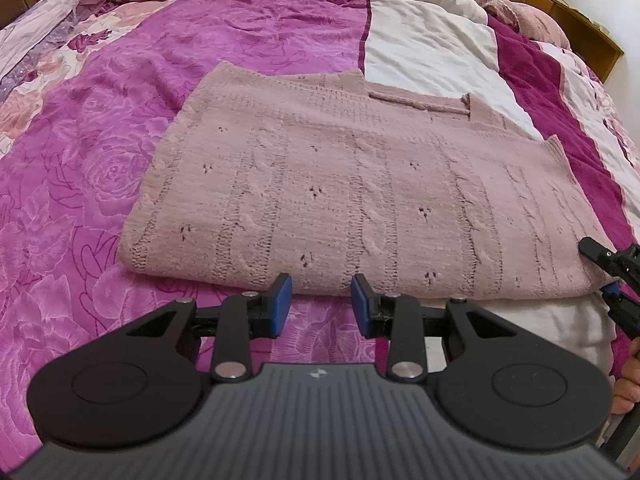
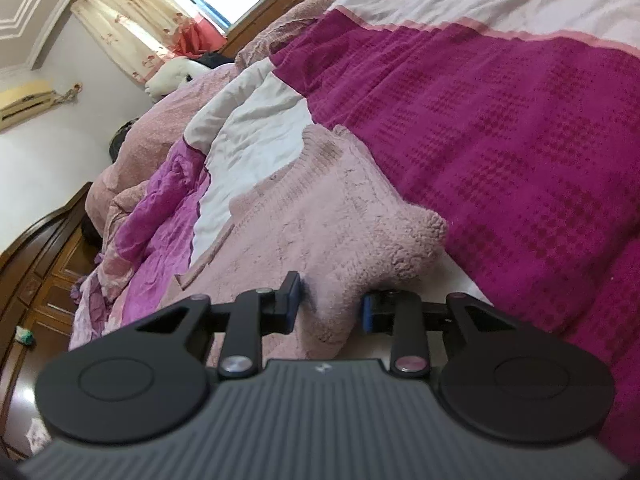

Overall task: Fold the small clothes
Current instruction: 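Grasp the cardigan sleeve end with the right gripper and lift it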

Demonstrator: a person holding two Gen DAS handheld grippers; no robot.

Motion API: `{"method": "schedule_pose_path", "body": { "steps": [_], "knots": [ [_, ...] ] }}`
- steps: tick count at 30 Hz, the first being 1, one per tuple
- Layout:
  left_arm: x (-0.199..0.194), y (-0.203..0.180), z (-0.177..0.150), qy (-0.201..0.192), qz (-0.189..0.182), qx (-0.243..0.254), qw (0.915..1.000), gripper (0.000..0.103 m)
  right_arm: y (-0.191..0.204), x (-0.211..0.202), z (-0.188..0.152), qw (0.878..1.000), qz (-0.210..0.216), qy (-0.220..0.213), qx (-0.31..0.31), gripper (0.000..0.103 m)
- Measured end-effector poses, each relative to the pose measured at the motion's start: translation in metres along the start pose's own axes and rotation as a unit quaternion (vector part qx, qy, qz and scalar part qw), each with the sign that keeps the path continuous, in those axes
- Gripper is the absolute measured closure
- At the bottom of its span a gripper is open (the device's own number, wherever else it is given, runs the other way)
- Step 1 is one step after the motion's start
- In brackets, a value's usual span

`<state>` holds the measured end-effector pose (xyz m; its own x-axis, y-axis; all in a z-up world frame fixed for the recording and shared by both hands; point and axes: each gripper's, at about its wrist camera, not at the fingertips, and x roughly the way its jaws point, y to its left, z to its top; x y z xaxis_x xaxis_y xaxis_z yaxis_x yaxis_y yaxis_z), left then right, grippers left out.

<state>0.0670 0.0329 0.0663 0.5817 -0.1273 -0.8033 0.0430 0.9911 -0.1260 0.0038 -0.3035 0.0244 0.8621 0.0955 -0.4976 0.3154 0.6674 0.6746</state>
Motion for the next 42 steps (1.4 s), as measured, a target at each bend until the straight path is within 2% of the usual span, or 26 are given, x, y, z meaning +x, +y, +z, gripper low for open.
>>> {"method": "schedule_pose_path", "body": {
  "steps": [7, 18, 21, 22, 25, 42],
  "knots": [
    [0.000, 0.005, 0.000, -0.001, 0.002, -0.002, 1.0000, 0.063, 0.006, 0.009, 0.002, 1.000, -0.008, -0.001, -0.002, 0.065],
    [-0.006, 0.011, 0.002, -0.010, 0.012, 0.000, 0.9999, 0.063, 0.006, 0.019, 0.006, 1.000, -0.003, 0.000, 0.014, 0.064],
    [-0.008, 0.014, 0.003, -0.012, 0.014, 0.001, 0.9998, 0.063, 0.007, 0.017, 0.006, 1.000, 0.001, -0.003, 0.009, 0.068],
    [-0.008, 0.014, 0.004, -0.012, 0.015, 0.000, 0.9998, 0.063, 0.009, 0.016, 0.006, 1.000, 0.003, -0.005, 0.004, 0.073],
    [-0.009, 0.018, 0.005, -0.013, 0.018, -0.003, 0.9997, 0.063, 0.014, 0.014, 0.007, 1.000, 0.006, -0.009, -0.012, 0.076],
    [-0.024, 0.039, 0.025, -0.037, 0.029, 0.007, 0.9989, 0.063, 0.051, 0.007, 0.017, 0.998, 0.030, -0.021, -0.059, 0.082]
  ]
}}
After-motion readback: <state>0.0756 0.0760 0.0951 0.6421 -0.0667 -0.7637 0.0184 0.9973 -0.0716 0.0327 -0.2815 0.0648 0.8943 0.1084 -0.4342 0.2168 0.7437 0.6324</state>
